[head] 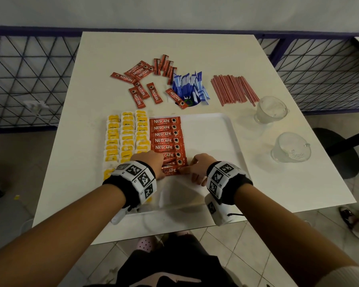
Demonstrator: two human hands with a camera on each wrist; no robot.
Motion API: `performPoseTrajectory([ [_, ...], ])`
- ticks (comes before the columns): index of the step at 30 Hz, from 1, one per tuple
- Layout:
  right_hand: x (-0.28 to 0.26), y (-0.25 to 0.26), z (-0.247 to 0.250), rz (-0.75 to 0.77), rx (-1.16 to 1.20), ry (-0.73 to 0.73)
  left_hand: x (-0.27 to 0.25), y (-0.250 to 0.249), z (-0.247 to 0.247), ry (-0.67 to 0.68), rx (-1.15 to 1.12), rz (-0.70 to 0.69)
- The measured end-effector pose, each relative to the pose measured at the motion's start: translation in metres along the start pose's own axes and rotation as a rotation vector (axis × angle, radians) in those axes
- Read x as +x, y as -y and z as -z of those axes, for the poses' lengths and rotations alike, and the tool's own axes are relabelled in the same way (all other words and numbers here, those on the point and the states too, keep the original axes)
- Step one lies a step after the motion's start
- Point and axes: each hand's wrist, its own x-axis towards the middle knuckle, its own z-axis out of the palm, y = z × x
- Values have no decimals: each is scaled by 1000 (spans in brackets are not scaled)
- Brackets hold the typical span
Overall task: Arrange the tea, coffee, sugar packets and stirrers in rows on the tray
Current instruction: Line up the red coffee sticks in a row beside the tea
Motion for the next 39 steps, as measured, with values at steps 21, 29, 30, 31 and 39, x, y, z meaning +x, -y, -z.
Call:
performPoseTrajectory([
  [21,-19,18,30,308,201,41,-5,18,34,163,-718,-149],
  [29,-23,42,21,438,345,-5,-23,25,36,151,-1012,-258],
  [30,-23,42,20,441,342,-3,-25,27,34,161,-1038,-254],
  [31,-23,42,18,445,337,-1,-27,29,33,172,-1064,-247],
  [39,-22,32,12,443,440,-12,-40,41,26,214,-1131,-147],
])
